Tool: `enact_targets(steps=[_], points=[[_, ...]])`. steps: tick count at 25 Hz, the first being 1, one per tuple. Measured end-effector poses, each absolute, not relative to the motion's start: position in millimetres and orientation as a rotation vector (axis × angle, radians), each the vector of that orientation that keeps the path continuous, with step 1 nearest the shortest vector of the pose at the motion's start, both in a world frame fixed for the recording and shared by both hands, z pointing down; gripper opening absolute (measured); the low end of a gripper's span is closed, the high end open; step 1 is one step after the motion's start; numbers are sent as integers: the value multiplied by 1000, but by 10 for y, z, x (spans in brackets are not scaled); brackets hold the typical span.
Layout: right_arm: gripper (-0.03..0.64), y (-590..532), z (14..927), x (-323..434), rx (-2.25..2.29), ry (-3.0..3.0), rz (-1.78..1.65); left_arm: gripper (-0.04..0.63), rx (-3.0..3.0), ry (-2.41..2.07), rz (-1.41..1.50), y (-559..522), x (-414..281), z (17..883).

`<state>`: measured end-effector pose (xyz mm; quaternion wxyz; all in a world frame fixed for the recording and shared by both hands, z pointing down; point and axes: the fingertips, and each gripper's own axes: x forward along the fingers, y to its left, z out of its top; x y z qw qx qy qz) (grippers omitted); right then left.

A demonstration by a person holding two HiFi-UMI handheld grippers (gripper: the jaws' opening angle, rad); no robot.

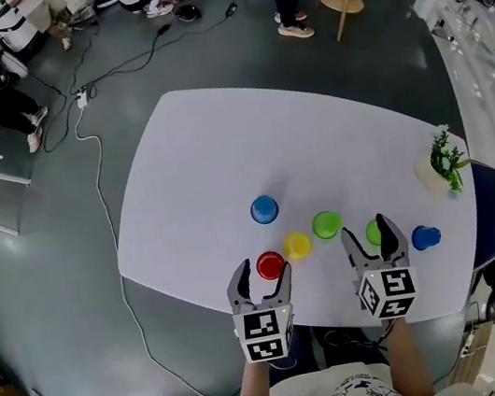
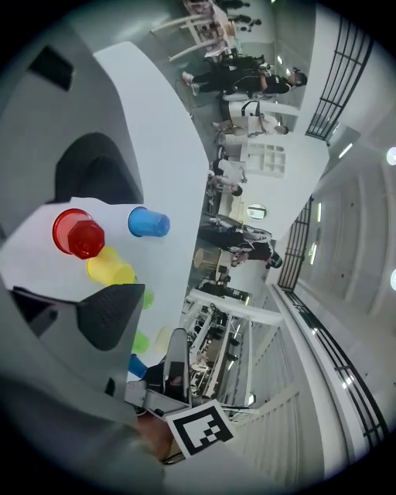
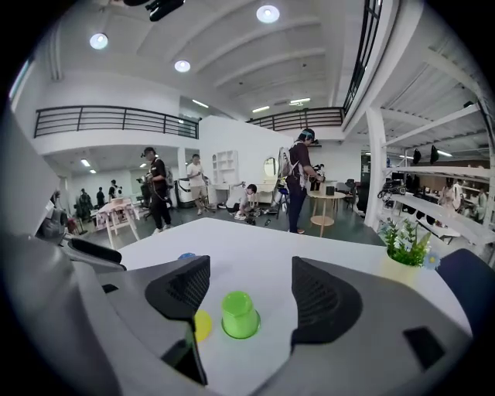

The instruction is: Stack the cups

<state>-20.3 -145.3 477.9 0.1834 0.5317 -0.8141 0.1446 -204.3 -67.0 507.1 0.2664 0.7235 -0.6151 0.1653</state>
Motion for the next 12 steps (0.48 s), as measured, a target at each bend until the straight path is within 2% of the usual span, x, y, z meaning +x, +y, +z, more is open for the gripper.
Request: enact_targets(steps=[12], points=[[341,-1489,5409,-286,1346,-2256,486,311,1835,-1609,595,-577,-1907,5691]])
